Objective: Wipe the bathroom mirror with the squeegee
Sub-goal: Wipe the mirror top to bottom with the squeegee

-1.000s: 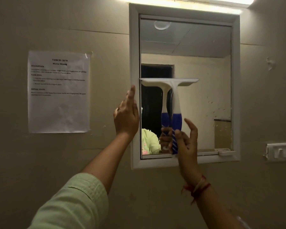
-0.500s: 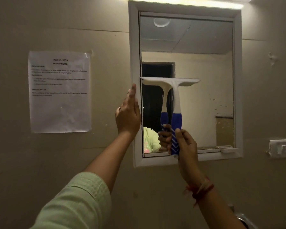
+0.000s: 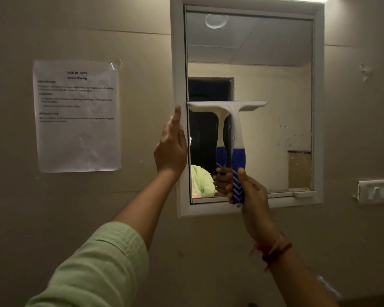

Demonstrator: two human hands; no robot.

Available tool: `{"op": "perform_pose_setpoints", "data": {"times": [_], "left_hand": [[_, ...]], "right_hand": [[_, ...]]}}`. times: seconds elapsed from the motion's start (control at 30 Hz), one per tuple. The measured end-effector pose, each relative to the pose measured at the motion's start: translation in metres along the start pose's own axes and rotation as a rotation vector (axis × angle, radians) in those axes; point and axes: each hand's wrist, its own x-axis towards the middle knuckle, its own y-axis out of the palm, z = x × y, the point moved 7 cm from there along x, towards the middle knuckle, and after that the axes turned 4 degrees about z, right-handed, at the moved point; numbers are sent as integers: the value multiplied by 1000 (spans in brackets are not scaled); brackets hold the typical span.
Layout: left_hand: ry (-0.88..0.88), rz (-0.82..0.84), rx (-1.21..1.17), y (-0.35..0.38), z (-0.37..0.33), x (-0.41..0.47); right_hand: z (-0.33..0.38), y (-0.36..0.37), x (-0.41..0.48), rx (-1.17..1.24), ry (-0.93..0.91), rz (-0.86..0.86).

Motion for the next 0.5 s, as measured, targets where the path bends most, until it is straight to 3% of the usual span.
{"op": "perform_pose_setpoints", "data": {"times": [0.23,0.5], "left_hand": [[-25,-7,8,-3,-2,-1],[-61,0,22,-3,-1,-1]], "right_hand": [[-51,-10,-45,12,107,0],[-15,-6,-8,14,51,-29]]}}
